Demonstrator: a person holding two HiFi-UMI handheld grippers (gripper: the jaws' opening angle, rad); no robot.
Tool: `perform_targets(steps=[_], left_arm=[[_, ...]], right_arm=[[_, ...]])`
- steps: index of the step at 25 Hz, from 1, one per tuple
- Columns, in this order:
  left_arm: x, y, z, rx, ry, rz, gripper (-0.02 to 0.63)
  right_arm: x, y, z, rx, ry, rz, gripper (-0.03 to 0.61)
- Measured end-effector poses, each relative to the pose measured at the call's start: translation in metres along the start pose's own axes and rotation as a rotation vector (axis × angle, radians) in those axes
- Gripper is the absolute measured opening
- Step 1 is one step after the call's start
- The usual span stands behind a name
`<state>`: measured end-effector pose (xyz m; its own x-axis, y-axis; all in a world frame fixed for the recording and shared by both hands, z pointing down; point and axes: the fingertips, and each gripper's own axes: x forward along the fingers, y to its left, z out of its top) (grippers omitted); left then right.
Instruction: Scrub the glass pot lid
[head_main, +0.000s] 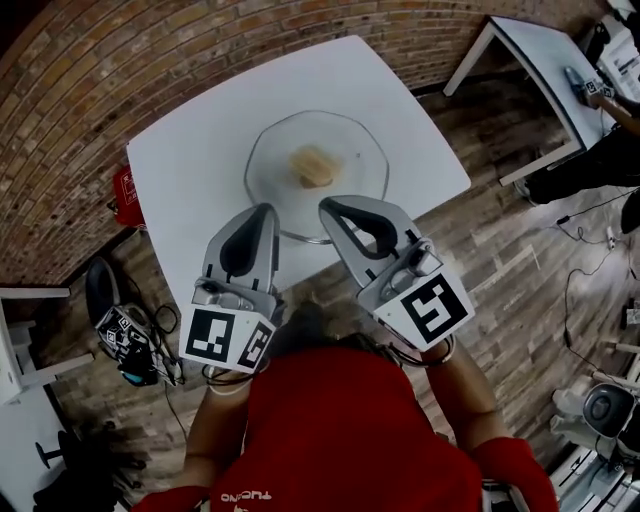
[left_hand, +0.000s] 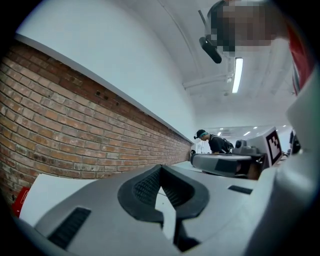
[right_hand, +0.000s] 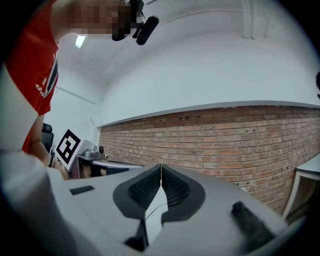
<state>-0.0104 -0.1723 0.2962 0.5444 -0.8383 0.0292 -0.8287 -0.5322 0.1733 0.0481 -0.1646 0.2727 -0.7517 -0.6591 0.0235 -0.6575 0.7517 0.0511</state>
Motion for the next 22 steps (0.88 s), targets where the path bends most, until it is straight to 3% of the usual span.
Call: perform_targets(steps=[5, 14, 22], left_arm=[[0.030, 0.031, -0.009, -0.016, 0.019, -0.002, 0.017], [0.066, 0.065, -0.048, -0.084, 0.132, 0.015, 0.017], [0.078, 0.097, -0.070, -0.135, 0.188, 0.111, 0.018]], right_arm=[[0.036, -0.022, -0.019, -0.016, 0.072, 0.011, 0.031], [0.092, -0.036, -0.051, 0.017, 0.149, 0.019, 0.031], [0.113, -0.061, -0.093, 0.016, 0.296, 0.021, 0.031]])
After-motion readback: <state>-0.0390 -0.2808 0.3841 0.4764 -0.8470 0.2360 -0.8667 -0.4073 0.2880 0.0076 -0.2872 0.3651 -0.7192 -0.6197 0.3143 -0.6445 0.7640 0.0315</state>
